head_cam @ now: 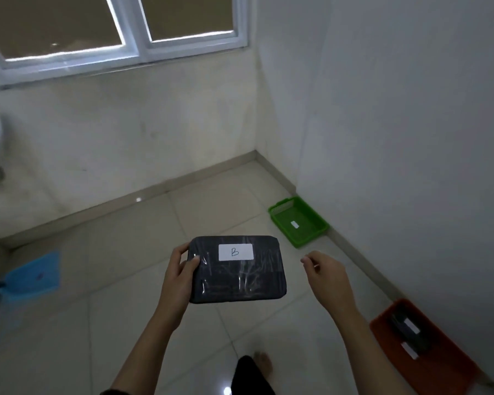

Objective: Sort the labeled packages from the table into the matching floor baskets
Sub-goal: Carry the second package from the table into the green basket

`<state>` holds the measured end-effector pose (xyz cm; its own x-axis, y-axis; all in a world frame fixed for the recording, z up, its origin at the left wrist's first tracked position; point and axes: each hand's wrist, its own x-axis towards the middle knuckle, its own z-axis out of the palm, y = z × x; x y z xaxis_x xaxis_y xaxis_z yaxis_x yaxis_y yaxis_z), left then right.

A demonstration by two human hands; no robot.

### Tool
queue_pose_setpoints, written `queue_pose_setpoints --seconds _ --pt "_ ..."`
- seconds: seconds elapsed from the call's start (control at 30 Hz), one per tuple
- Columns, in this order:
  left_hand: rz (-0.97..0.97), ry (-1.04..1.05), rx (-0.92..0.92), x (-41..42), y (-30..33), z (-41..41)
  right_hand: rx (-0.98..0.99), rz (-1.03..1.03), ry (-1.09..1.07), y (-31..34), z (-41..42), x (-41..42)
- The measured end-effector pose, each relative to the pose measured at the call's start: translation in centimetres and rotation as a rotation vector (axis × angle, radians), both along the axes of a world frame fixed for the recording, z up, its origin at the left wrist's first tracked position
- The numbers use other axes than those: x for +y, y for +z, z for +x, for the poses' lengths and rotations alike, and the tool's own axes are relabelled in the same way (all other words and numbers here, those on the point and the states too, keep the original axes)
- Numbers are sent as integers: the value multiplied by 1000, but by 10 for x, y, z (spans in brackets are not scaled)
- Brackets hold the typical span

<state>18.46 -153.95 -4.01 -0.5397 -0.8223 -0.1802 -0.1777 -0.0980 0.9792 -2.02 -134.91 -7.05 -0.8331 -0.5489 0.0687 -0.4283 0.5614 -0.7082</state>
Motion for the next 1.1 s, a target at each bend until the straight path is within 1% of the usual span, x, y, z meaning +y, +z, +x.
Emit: queue_pose_setpoints --seconds 0.13,0.27,0.37,0.53,0.6,0.73,0.83,0.93,1.03,1.1 --pt "22 -101 13 -75 7 -91 -11 22 -60 12 -84 -66" --pt "-12 -153 33 -139 7 -175 -11 26 -145 20 -157 -120" --pt "-42 -223 39 -186 -1 -238 3 17 -202 13 -202 -153" --pt "-66 -453 29 -272 -25 -356 -21 36 -361 -17 -277 -212" --pt "-69 -530 30 -297 -30 -394 -30 61 -417 -23 -294 -226" --pt "-56 -752 -38 -364 -42 -494 -102 111 -628 -38 -336 -268" --pt "-56 -875 -71 -394 -55 -559 -127 116 -752 -49 -362 -287" --pt "-15 -942 -101 -406 -83 -609 -148 107 -858 -70 -381 -297" --pt "29 -967 -137 -403 -125 -648 -167 100 -906 -107 -401 -304" --pt "48 -991 -147 -398 -166 -668 -195 104 -940 -146 -415 -308"
